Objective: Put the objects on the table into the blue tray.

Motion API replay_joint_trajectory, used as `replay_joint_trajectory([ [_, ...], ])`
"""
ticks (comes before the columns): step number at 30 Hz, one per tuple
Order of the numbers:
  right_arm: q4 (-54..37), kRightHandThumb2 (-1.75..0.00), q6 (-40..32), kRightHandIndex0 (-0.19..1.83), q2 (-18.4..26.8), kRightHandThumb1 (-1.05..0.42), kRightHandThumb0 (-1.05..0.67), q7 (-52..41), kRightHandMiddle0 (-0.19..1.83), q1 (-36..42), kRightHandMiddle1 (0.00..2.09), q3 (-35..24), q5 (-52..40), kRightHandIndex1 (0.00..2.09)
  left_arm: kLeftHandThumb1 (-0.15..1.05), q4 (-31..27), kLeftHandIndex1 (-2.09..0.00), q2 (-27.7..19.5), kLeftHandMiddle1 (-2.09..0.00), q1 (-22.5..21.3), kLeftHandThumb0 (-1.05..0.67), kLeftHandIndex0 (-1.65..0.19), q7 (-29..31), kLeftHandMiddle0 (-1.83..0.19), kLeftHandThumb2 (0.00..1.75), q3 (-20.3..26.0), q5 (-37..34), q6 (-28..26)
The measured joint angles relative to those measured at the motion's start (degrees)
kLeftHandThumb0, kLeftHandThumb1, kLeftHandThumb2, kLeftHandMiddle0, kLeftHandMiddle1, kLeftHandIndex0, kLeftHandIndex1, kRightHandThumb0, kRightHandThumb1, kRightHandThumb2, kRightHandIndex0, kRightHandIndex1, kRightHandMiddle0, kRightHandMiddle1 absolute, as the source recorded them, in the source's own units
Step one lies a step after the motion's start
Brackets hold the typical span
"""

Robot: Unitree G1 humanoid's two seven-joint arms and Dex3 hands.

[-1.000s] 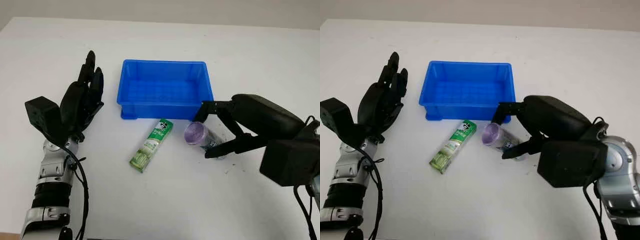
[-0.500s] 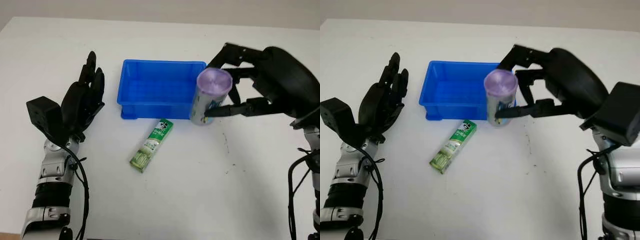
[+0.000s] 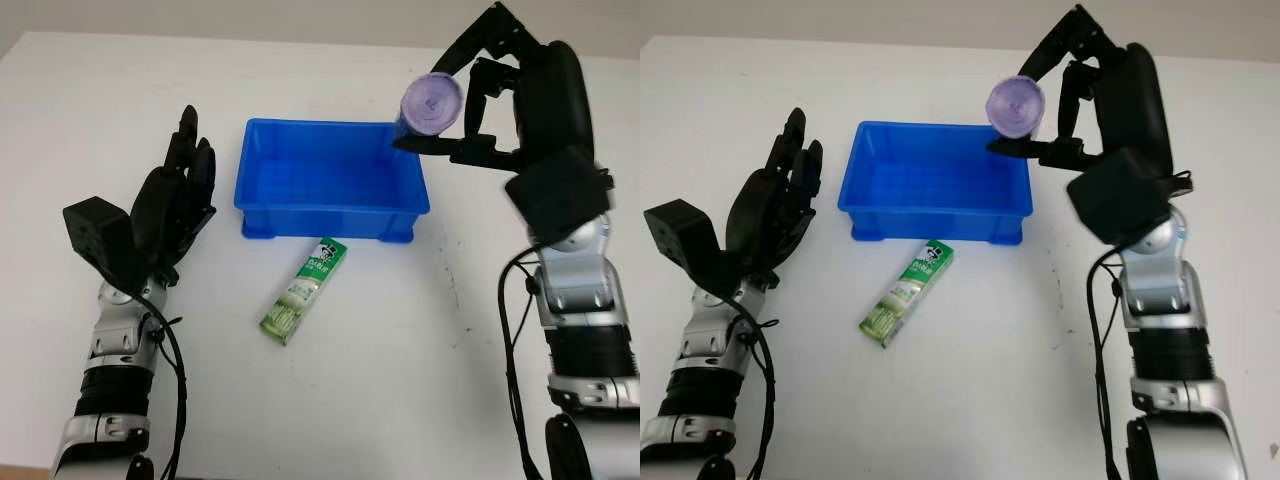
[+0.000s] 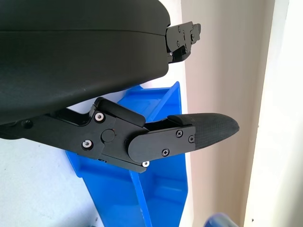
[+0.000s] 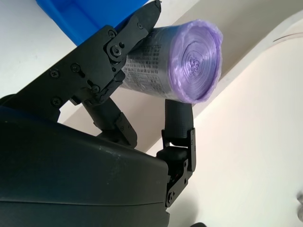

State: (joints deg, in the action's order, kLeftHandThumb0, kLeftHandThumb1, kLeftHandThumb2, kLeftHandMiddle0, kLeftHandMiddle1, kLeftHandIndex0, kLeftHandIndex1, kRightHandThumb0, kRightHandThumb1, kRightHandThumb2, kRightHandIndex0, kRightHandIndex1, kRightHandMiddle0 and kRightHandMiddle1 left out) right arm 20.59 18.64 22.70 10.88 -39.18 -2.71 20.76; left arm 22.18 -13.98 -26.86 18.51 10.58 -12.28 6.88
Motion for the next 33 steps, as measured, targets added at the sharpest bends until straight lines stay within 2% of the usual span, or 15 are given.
replay_joint_trajectory([
  [1,2.2,-0.06,1.3,0.45,0.0,-1.02,-0.39,-0.3,0.25,-0.6,1.88,0.3,-0.2,1.95,1.05,0.0,0.00,0.0,0.00,0.0,-0.80,0.19,0.0,0.19,0.56,0.0,0.0,0.0],
  [2,3.7,-0.06,1.7,0.23,0.3,-1.03,-0.45,-2.6,0.09,-1.1,1.61,1.0,-0.8,1.69,1.05,0.0,0.00,0.0,0.00,0.0,-0.81,0.19,0.0,0.19,0.56,0.0,0.0,0.0],
  [3,4.8,-0.07,1.6,0.06,1.3,-1.04,-0.51,-7.0,0.00,-1.6,1.22,2.1,-1.4,1.25,1.05,0.0,0.00,0.0,0.00,0.1,-0.81,0.19,0.0,0.19,0.56,0.0,0.0,0.0],
  [5,5.3,-0.06,0.5,0.03,2.8,-1.04,-0.56,-14.5,0.03,-2.0,0.64,4.1,-2.2,0.56,1.05,0.0,0.00,0.0,0.00,0.1,-0.81,0.19,0.0,0.19,0.56,0.0,-0.1,0.0],
  [6,5.2,-0.06,-0.6,0.02,3.4,-1.04,-0.58,-17.6,0.03,-2.1,0.49,4.8,-2.5,0.38,1.05,0.0,0.00,0.0,0.00,0.2,-0.81,0.19,0.0,0.19,0.56,0.0,-0.1,0.0],
  [8,4.7,-0.07,-2.3,0.00,4.5,-1.05,-0.62,-21.6,0.04,-2.1,0.34,5.8,-2.6,0.21,1.05,0.0,0.00,0.0,0.00,0.3,-0.81,0.19,0.0,0.19,0.55,0.1,-0.1,0.0],
  [11,3.0,-0.16,-4.6,-0.04,5.7,-1.05,-0.64,-23.8,0.01,-2.1,0.22,6.3,-1.8,0.11,1.05,0.0,0.00,0.0,0.00,0.5,-0.81,0.19,0.0,0.19,0.55,0.2,-0.1,0.0],
  [16,1.8,-0.31,-5.0,-0.02,6.3,-1.05,-0.59,-24.7,-0.01,-2.0,0.14,6.3,-2.1,0.09,1.05,0.0,0.00,0.0,0.00,0.5,-0.77,0.19,0.0,0.19,0.59,0.1,0.4,0.2],
  [22,-0.8,-0.33,-6.6,0.02,6.3,-1.05,-0.50,-23.5,0.00,-0.7,0.13,6.0,-2.1,0.09,1.05,1.4,0.00,0.0,0.00,0.5,-0.77,0.19,-0.1,0.19,0.60,0.1,0.9,0.8],
  [28,-5.1,-0.33,-7.3,0.06,5.6,-1.05,-0.51,-17.0,0.04,2.0,0.13,4.1,-1.2,0.10,1.05,1.5,0.00,-0.3,0.00,0.4,-0.79,0.19,0.0,0.19,0.58,0.1,0.9,0.8],
  [33,-10.0,-0.42,-7.7,0.05,2.7,-1.05,-0.52,-15.0,0.02,7.1,0.13,1.0,-6.3,0.09,1.05,1.0,0.00,-1.8,0.00,0.4,-0.77,0.19,0.6,0.19,0.58,0.5,1.0,0.8],
])
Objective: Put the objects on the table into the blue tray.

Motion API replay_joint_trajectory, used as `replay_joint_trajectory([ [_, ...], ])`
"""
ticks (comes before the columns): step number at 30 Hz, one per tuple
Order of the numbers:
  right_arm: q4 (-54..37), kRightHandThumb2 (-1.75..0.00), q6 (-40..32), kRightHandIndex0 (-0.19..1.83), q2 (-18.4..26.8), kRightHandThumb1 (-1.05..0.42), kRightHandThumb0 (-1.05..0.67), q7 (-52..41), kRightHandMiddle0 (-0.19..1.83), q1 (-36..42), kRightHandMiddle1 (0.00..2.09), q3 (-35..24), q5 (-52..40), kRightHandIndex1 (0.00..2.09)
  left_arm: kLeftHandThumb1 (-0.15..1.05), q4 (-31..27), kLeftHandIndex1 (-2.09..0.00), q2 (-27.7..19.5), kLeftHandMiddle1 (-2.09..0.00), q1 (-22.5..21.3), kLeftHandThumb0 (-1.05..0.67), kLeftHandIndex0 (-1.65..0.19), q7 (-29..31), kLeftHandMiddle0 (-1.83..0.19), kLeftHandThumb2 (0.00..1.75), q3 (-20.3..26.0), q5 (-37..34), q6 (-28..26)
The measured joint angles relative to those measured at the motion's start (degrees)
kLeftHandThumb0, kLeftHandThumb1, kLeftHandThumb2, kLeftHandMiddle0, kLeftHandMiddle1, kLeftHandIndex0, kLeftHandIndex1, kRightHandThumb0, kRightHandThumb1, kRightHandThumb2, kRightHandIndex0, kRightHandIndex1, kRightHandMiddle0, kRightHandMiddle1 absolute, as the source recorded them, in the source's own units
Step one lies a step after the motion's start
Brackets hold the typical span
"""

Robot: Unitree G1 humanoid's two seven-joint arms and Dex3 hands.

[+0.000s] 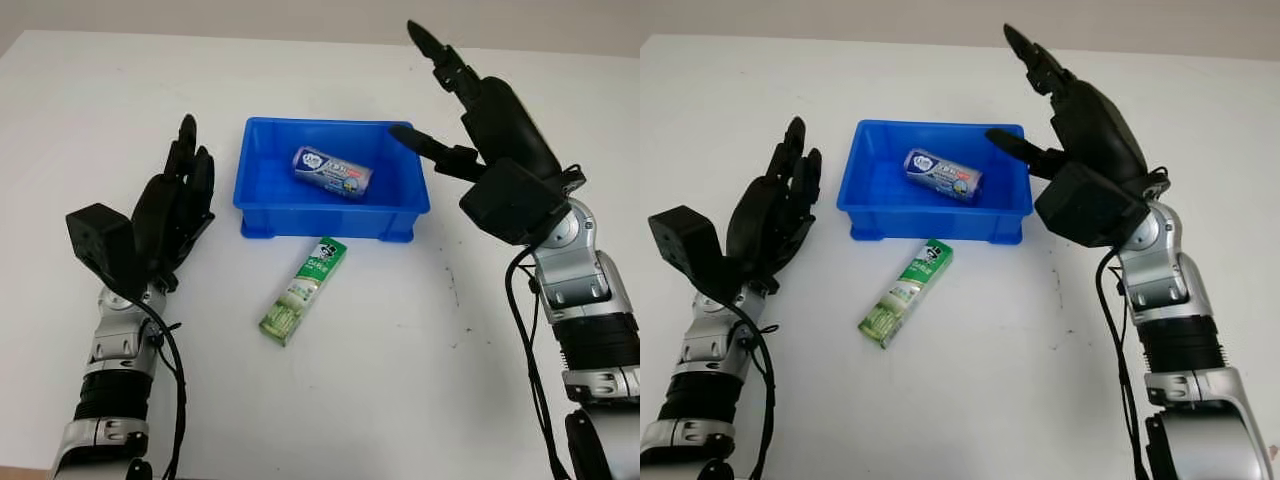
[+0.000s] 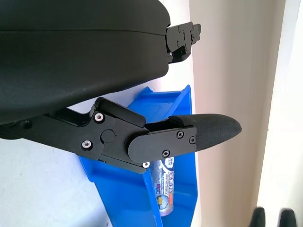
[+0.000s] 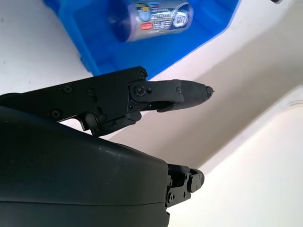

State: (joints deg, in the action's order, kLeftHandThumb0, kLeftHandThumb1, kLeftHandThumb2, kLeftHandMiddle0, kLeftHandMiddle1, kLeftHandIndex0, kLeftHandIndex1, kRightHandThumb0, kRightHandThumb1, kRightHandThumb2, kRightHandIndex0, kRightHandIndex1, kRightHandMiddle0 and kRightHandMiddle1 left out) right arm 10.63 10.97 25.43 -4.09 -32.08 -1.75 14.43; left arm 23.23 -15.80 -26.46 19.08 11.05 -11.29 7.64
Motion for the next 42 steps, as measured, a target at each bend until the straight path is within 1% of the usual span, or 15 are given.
replay_joint_trajectory([
  [4,-5.1,-0.47,-2.9,0.06,-1.3,-1.05,-0.55,0.5,0.02,4.5,0.14,-1.5,-1.5,0.09,1.05,-1.0,0.00,-1.2,0.00,0.0,-0.77,0.19,0.4,0.19,0.60,0.2,0.2,0.2],
  [8,-11.1,-0.47,-6.0,0.07,-2.5,-1.05,-0.57,0.5,0.03,9.5,0.14,-2.0,-1.9,0.09,1.05,-2.5,-0.01,-3.9,-0.01,0.0,-0.77,0.19,0.8,0.19,0.61,0.0,2.4,1.2],
  [10,-13.0,-0.47,-7.1,0.06,-3.2,-1.05,-0.56,0.5,0.04,11.4,0.15,-2.1,-2.1,0.08,1.05,-3.6,-0.03,-5.1,-0.03,0.0,-0.75,0.18,1.4,0.18,0.61,-0.1,3.2,3.1],
  [13,-14.9,-0.48,-8.3,0.05,-3.8,-1.05,-0.55,0.5,0.04,13.0,0.14,-2.3,-2.4,0.08,1.05,-5.3,-0.04,-7.0,-0.05,0.0,-0.78,0.17,3.1,0.18,0.59,-0.2,4.3,7.4],
  [17,-15.4,-0.48,-8.5,0.06,-4.0,-1.05,-0.53,0.6,0.04,13.8,0.14,-2.4,-2.3,0.08,1.05,-9.4,-0.05,-8.9,-0.06,0.2,-0.79,0.15,4.7,0.16,0.56,-0.4,4.5,7.1],
  [19,-15.4,-0.48,-8.8,0.07,-4.1,-1.05,-0.53,0.6,0.04,13.9,0.14,-2.4,-2.2,0.08,1.05,-11.7,-0.05,-10.0,-0.05,0.4,-0.74,0.15,6.2,0.17,0.54,-0.5,4.4,6.8],
  [21,-15.4,-0.48,-8.9,0.07,-4.3,-1.05,-0.53,0.6,0.04,13.9,0.14,-2.4,-2.1,0.08,1.05,-13.9,-0.06,-11.5,-0.06,0.6,-0.73,0.14,8.3,0.16,0.52,-0.7,4.2,6.5],
  [23,-15.5,-0.48,-9.4,0.06,-4.4,-1.05,-0.53,0.6,0.04,14.0,0.14,-2.4,-2.1,0.07,1.05,-16.6,-0.06,-13.5,-0.05,0.9,-0.73,0.14,11.6,0.17,0.37,-1.0,3.1,4.7],
  [25,-15.7,-0.47,-10.1,0.06,-4.6,-1.05,-0.53,0.6,0.04,14.0,0.14,-2.4,-2.1,0.07,1.04,-18.6,-0.06,-15.9,-0.06,1.0,-0.66,0.13,15.8,0.15,0.19,-1.4,1.7,2.6],
  [27,-16.0,-0.47,-10.6,0.07,-4.7,-1.05,-0.53,0.6,0.05,14.0,0.15,-2.4,-2.1,0.07,1.02,-19.3,-0.06,-18.2,-0.06,1.0,-0.60,0.11,19.6,0.13,0.11,-1.9,1.1,1.9],
  [29,-16.4,-0.47,-10.7,0.07,-4.7,-1.05,-0.52,0.6,0.04,13.9,0.15,-2.4,-2.0,0.07,0.98,-19.1,-0.07,-19.9,-0.07,0.7,-0.55,0.08,22.4,0.11,0.07,-2.6,1.1,1.9],
  [32,-16.8,-0.47,-10.9,0.07,-4.8,-1.05,-0.52,0.6,0.04,13.9,0.15,-2.4,-2.0,0.07,0.94,-15.9,-0.06,-21.9,-0.06,-1.6,-0.43,0.09,26.8,0.12,0.04,-4.2,2.0,5.5],
  [36,-16.9,-0.46,-11.1,0.06,-5.0,-1.05,-0.53,0.6,0.03,13.9,0.16,-2.5,-2.6,0.07,0.90,-13.0,-0.04,-23.7,-0.04,-4.9,-0.36,0.12,29.9,0.16,0.04,-6.1,3.9,9.2],
  [38,-16.9,-0.46,-11.1,0.06,-5.0,-1.05,-0.54,0.6,0.02,13.9,0.17,-2.7,-2.8,0.07,0.90,-11.1,-0.03,-24.9,-0.03,-6.2,-0.34,0.16,31.4,0.18,0.04,-7.7,6.2,13.0],
  [42,-16.9,-0.45,-11.1,0.07,-5.0,-1.05,-0.54,0.6,0.01,13.7,0.18,-3.5,-3.2,0.07,0.88,-6.0,-0.05,-27.2,-0.05,-10.1,-0.30,0.15,32.8,0.18,0.04,-11.6,13.3,24.7],
])
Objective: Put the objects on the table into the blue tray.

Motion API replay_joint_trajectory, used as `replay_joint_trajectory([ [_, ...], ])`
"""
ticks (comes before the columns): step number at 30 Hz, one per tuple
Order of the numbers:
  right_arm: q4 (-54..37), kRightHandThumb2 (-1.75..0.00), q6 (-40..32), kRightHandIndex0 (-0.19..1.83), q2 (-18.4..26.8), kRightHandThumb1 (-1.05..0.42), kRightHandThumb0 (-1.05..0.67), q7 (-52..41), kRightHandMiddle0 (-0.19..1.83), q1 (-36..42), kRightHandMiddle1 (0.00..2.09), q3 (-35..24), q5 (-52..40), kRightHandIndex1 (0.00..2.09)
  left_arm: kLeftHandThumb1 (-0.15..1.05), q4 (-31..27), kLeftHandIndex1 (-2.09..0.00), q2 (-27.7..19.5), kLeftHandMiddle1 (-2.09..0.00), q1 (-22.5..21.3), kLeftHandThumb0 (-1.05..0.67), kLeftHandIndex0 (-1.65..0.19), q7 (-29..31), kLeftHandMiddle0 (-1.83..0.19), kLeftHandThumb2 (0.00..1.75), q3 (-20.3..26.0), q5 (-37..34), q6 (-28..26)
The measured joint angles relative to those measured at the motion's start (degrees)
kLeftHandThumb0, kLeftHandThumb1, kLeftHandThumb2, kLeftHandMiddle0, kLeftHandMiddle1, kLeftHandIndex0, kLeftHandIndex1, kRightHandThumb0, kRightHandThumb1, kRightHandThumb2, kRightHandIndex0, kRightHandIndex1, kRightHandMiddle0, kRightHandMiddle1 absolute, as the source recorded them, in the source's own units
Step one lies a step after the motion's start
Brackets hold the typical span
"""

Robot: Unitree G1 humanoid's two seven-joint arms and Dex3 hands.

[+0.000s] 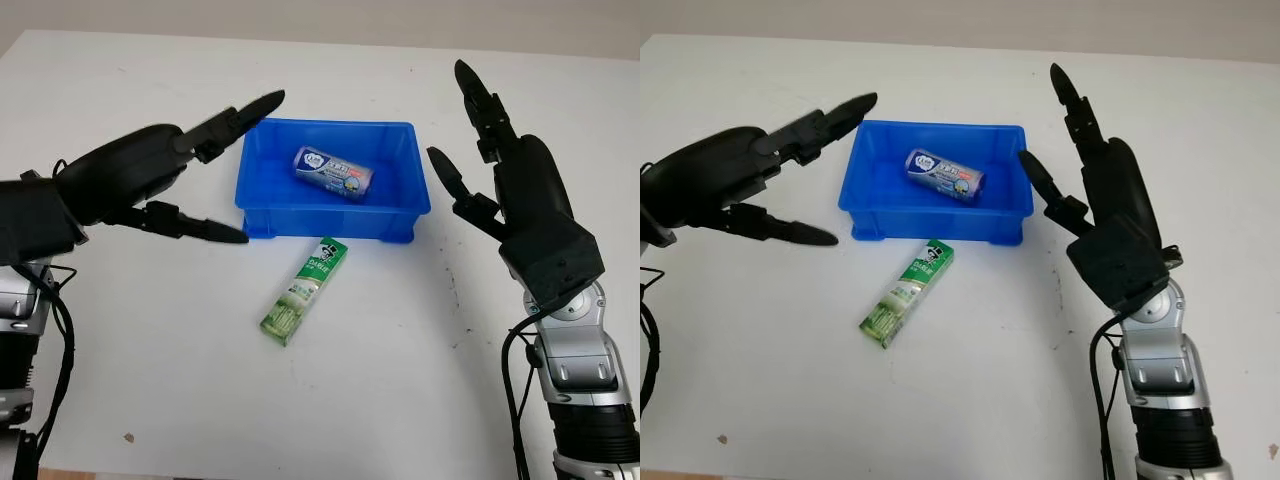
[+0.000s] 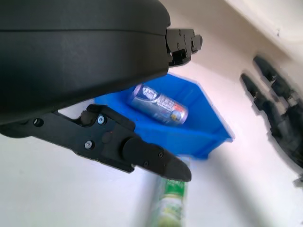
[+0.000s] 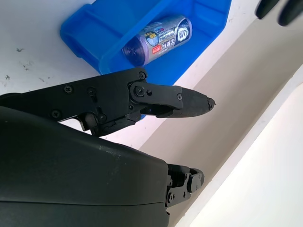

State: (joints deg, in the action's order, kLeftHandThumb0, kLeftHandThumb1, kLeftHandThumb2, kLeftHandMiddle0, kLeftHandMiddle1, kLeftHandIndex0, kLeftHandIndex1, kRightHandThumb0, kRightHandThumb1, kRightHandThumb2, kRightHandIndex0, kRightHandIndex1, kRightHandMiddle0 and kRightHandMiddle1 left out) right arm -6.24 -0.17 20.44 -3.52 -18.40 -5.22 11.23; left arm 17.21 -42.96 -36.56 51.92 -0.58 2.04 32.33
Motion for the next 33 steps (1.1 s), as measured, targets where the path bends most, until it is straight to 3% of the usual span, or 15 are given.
replay_joint_trajectory([
  [3,0.0,-0.45,0.0,0.07,0.0,-1.05,-0.54,0.0,0.01,-0.2,0.19,-0.1,0.0,0.07,0.86,4.6,-0.07,-0.7,-0.07,-3.1,-0.31,0.11,-1.3,0.13,0.04,-2.1,4.8,9.7],
  [8,0.0,-0.45,-0.5,0.07,0.0,-1.05,-0.54,0.0,0.00,-0.3,0.19,-0.1,0.3,0.07,0.84,11.8,-0.08,-1.5,-0.07,-7.5,-0.27,0.06,-8.5,0.09,0.04,-5.4,15.0,26.2],
  [10,0.0,-0.45,-0.5,0.08,0.0,-1.05,-0.54,0.0,0.00,-0.4,0.20,-0.1,0.5,0.07,0.87,14.2,-0.08,-1.6,-0.08,-8.8,-0.26,0.04,-12.6,0.06,0.06,-5.8,19.2,31.5],
  [11,0.0,-0.45,-0.4,0.08,0.0,-1.05,-0.54,0.0,0.00,-0.4,0.21,-0.1,0.7,0.07,0.95,15.2,-0.07,-1.7,-0.07,-9.4,-0.23,0.05,-14.9,0.06,0.08,-5.9,21.7,34.0],
  [15,0.2,-0.45,0.0,0.09,0.0,-1.05,-0.53,0.0,0.00,-0.4,0.22,-0.1,1.3,0.07,1.04,17.5,-0.06,-2.0,-0.05,-12.3,-0.06,0.07,-24.4,0.08,0.45,-6.1,33.7,43.1],
  [23,0.8,-0.44,0.1,0.08,0.0,-1.05,-0.54,0.1,-0.03,-0.7,0.24,-0.1,1.4,0.07,1.05,18.7,-0.05,-2.1,-0.05,-16.8,-0.05,0.09,-41.2,0.10,0.43,-7.5,50.6,51.1],
  [33,0.8,-0.44,-0.9,0.07,-0.4,-1.05,-0.54,0.3,-0.04,-0.7,0.27,0.0,1.5,0.06,1.05,16.7,-0.06,-2.4,-0.06,-19.0,-0.12,0.07,-50.4,0.08,0.46,-10.2,57.1,55.5],
])
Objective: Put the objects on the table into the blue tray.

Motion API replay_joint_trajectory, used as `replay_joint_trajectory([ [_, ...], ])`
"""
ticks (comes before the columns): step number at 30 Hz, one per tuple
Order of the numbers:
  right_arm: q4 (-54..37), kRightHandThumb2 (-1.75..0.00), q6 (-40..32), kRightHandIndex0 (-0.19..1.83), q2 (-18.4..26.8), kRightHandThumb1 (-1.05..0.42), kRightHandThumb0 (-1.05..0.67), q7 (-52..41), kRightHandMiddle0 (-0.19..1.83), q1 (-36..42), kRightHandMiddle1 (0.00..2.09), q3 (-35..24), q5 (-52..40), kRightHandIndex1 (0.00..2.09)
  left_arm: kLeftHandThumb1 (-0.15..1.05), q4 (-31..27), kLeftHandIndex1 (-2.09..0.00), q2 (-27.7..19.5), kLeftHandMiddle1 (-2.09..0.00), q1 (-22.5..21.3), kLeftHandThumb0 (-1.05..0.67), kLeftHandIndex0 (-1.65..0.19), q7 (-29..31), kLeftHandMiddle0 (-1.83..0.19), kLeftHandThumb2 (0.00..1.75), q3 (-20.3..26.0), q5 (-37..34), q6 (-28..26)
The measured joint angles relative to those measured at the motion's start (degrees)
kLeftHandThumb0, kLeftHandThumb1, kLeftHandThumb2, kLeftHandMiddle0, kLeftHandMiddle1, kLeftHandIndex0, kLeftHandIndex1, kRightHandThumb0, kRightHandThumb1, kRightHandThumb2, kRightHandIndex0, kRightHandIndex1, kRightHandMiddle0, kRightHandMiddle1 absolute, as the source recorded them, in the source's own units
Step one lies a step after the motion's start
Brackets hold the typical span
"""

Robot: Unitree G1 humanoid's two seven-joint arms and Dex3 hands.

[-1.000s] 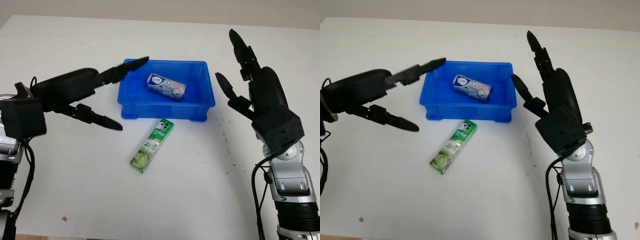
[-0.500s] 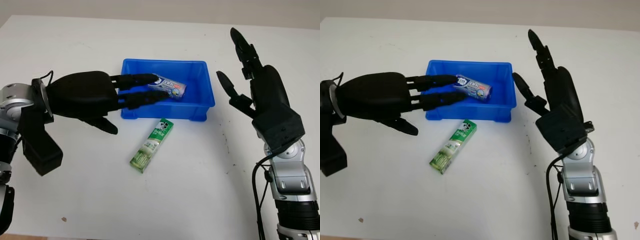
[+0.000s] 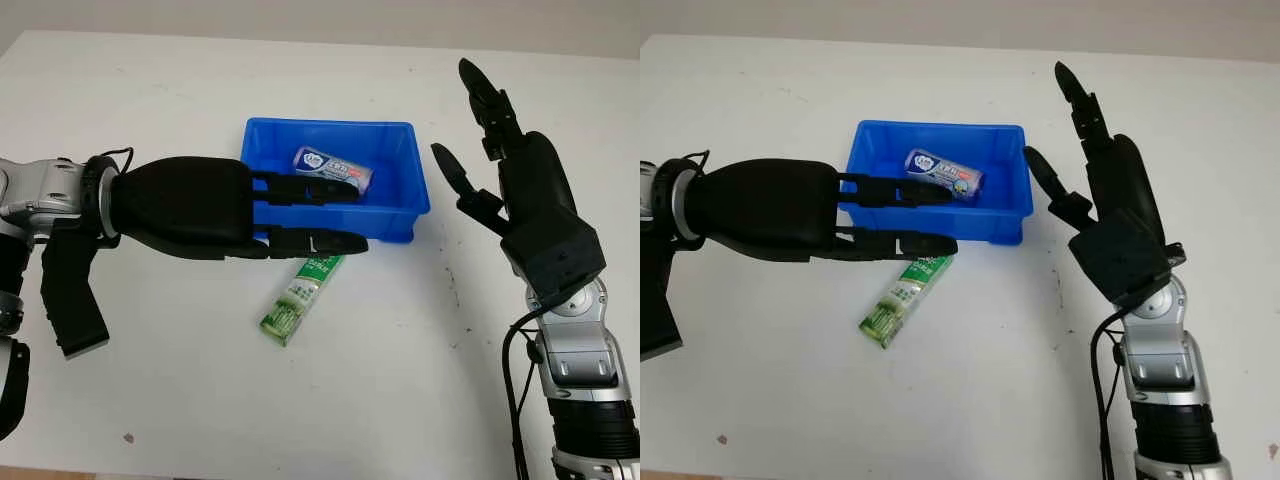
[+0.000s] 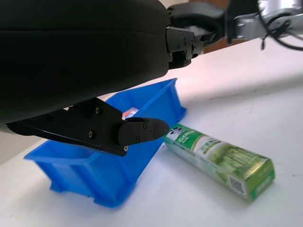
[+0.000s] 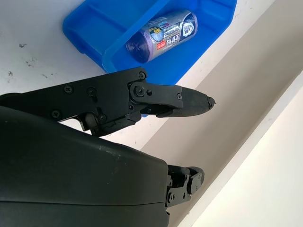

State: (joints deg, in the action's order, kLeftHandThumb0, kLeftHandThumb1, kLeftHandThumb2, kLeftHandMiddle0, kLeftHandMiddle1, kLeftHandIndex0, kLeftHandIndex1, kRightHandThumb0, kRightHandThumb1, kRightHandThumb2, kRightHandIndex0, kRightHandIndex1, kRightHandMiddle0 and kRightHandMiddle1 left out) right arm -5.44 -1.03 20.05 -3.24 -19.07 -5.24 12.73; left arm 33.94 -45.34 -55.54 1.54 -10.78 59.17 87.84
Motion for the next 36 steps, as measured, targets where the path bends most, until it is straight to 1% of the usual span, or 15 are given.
replay_joint_trajectory([
  [1,0.0,-0.44,0.0,0.07,0.0,-1.05,-0.54,0.1,-0.04,0.0,0.27,0.0,0.0,0.06,1.05,-0.8,-0.06,0.0,-0.06,0.0,-0.13,0.06,-0.7,0.07,0.44,-0.1,1.3,0.3],
  [3,0.0,-0.44,0.0,0.07,-0.1,-1.05,-0.54,0.2,-0.05,0.0,0.28,0.0,0.0,0.06,1.05,-2.1,-0.06,-0.1,-0.05,0.0,-0.15,0.07,-2.2,0.08,0.46,-0.5,3.8,0.6],
  [6,0.0,-0.44,0.0,0.07,-0.1,-1.05,-0.54,0.2,-0.05,0.0,0.28,0.0,-0.2,0.06,1.05,-4.5,-0.06,-0.5,-0.05,0.0,-0.17,0.07,-4.7,0.08,0.37,-1.9,8.2,0.1],
  [8,-0.1,-0.43,0.0,0.07,-0.2,-1.05,-0.55,0.3,-0.05,0.0,0.29,0.0,-0.2,0.06,1.05,-5.7,-0.06,-0.9,-0.06,0.0,-0.18,0.05,-7.6,0.07,0.35,-3.2,11.4,-0.8],
  [10,-0.5,-0.43,0.0,0.06,-0.6,-1.05,-0.54,0.6,-0.06,0.0,0.29,-0.1,-0.6,0.05,1.05,-6.5,-0.07,-1.5,-0.06,0.0,-0.18,0.04,-12.2,0.05,0.35,-5.1,15.1,-2.6],
  [12,-0.9,-0.44,0.0,0.05,-1.0,-1.05,-0.54,0.9,-0.07,0.0,0.30,-0.2,-1.0,0.05,1.05,-7.2,-0.07,-2.1,-0.06,-0.1,-0.16,0.04,-17.1,0.05,0.37,-8.0,18.7,-4.8],
  [14,-1.1,-0.45,0.1,0.05,-1.3,-1.05,-0.54,1.1,-0.16,0.1,0.46,-0.2,-1.3,0.05,1.05,-7.5,-0.06,-2.7,-0.06,-0.4,-0.15,0.04,-21.9,0.05,0.36,-11.3,22.2,-7.1],
  [17,-1.5,-0.47,0.5,0.06,-1.4,-1.05,-0.54,1.9,-0.19,0.3,0.55,-0.4,-1.4,0.06,1.05,-7.7,-0.06,-4.0,-0.05,-1.7,-0.16,0.05,-28.2,0.06,0.37,-16.8,26.7,-10.9],
  [20,-2.2,-0.49,1.2,0.07,-1.5,-1.05,-0.54,2.5,-0.19,0.4,0.56,-0.8,-1.6,0.06,1.05,-7.4,-0.06,-4.9,-0.06,-3.1,-0.17,0.05,-32.3,0.05,0.35,-21.4,29.2,-13.8],
  [24,-3.8,-0.49,1.3,0.08,-1.5,-1.05,-0.54,2.8,-0.19,0.7,0.55,-1.3,-1.6,0.07,1.05,-6.8,-0.07,-5.0,-0.06,-5.1,-0.21,0.03,-36.9,0.03,0.32,-27.3,31.8,-16.9],
  [27,-5.0,-0.49,1.3,0.08,-1.5,-1.05,-0.54,3.0,-0.19,1.3,0.56,-1.3,-0.7,0.07,1.05,-6.2,-0.07,-5.0,-0.07,-6.7,-0.24,0.01,-40.4,0.02,0.32,-31.3,33.7,-18.9],
  [31,-5.7,-0.49,1.2,0.09,-1.5,-1.05,-0.54,3.3,-0.19,1.6,0.56,-1.3,-0.4,0.07,1.05,-5.5,-0.07,-5.0,-0.06,-9.2,-0.27,0.00,-45.1,0.01,0.26,-36.3,37.0,-22.1],
  [36,-6.2,-0.49,1.0,0.08,-1.8,-1.05,-0.52,3.3,-0.19,2.0,0.57,-1.3,-0.4,0.07,1.05,-4.1,-0.08,-4.4,-0.07,-13.1,-0.31,-0.03,-50.0,-0.03,0.29,-42.6,39.4,-23.7],
])
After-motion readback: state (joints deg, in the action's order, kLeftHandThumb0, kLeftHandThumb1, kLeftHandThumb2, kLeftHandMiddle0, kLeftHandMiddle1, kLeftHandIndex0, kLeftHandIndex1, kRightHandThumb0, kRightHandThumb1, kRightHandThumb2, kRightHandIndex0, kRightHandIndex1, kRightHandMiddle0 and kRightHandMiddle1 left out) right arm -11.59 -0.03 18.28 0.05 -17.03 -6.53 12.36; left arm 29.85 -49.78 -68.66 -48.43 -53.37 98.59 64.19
